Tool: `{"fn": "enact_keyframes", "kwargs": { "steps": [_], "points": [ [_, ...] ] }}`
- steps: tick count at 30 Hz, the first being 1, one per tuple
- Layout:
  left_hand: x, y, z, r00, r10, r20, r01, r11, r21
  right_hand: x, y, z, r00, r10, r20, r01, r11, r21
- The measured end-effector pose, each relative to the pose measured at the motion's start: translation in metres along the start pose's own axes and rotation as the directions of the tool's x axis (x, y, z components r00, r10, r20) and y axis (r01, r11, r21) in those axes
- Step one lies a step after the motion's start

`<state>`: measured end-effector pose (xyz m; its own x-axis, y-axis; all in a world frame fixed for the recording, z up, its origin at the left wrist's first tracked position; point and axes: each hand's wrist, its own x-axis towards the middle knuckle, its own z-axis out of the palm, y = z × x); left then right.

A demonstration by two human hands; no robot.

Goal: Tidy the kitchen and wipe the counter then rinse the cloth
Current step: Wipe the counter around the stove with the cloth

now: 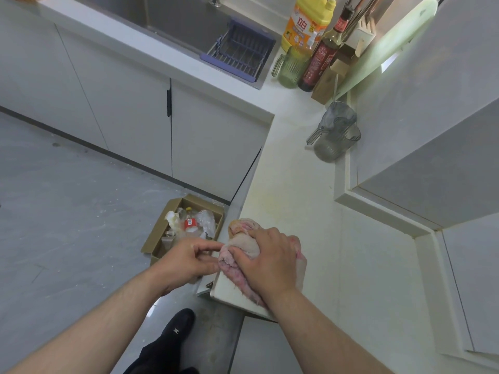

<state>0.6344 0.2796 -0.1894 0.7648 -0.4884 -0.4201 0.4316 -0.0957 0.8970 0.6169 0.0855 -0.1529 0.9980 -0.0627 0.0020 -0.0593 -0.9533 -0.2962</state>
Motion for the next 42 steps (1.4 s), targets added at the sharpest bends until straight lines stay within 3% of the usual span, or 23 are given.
{"fn": "enact_keyframes", "kwargs": {
  "steps": [3,20,31,42],
  "points": [
    [0.013,0.019,0.001,0.996,0.084,-0.008,-0.083,0.993,0.087,0.018,0.001,-0.003,1.0,0.028,-0.008,-0.028,1.0,0.012],
    [0.068,0.041,-0.007,0.987,0.155,-0.032,-0.153,0.987,0.043,0.074,0.008,-0.006,0.998,0.058,-0.005,-0.058,0.997,0.041],
    [0.092,0.039,-0.017,0.998,0.059,-0.019,-0.059,0.998,0.02,0.116,0.014,-0.008,0.995,0.102,-0.021,-0.101,0.994,0.051],
    [0.132,0.046,-0.024,0.992,0.099,-0.076,-0.098,0.995,0.028,0.171,0.026,-0.006,0.992,0.107,-0.06,-0.104,0.993,0.061]
  ]
}}
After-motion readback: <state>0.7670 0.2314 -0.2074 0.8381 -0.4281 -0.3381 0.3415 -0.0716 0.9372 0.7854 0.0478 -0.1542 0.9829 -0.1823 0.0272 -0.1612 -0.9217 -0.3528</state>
